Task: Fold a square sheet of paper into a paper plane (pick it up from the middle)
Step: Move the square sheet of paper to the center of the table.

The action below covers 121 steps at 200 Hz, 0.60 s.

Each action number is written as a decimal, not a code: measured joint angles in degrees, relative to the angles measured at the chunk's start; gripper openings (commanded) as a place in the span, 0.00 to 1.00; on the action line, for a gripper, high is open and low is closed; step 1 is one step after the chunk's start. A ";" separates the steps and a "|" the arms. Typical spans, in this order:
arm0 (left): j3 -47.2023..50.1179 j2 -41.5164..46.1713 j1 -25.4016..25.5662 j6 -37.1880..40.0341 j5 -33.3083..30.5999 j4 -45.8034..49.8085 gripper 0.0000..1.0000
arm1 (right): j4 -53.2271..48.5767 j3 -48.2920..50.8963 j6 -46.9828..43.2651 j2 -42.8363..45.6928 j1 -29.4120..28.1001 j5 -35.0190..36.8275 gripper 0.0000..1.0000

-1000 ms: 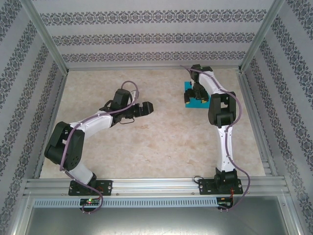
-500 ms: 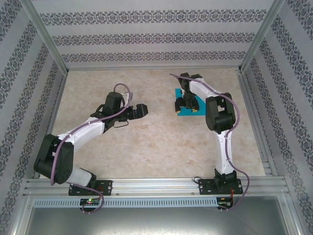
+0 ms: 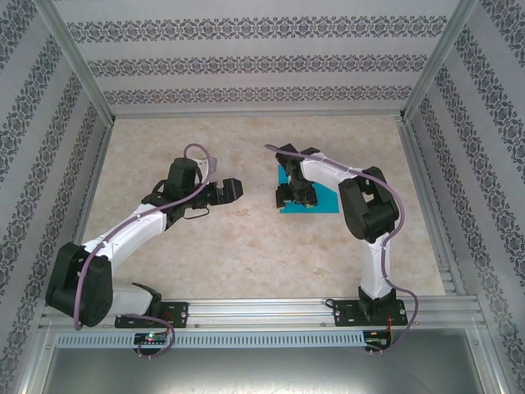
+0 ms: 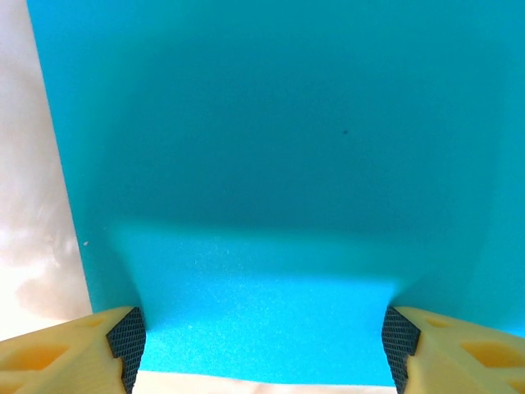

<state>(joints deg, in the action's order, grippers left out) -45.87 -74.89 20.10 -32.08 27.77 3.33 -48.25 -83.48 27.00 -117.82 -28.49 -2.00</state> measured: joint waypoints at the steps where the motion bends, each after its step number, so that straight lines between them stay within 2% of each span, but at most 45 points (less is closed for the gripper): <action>1: 0.04 0.11 0.00 0.00 0.02 0.07 1.00 | 0.09 0.15 0.11 0.11 -0.13 0.00 0.78; 55: 4.35 5.44 -0.35 0.15 -1.05 4.90 1.00 | 6.38 10.49 8.50 7.02 -8.33 0.26 0.78; 121: 5.38 10.43 -0.35 0.31 -1.92 9.57 1.00 | 9.53 15.69 15.30 11.15 -18.60 -0.26 0.80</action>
<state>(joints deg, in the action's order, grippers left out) -40.49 -64.47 19.75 -31.77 25.85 12.91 -38.72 -67.79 42.30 -106.67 -47.09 -2.26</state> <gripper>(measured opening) 0.999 0.789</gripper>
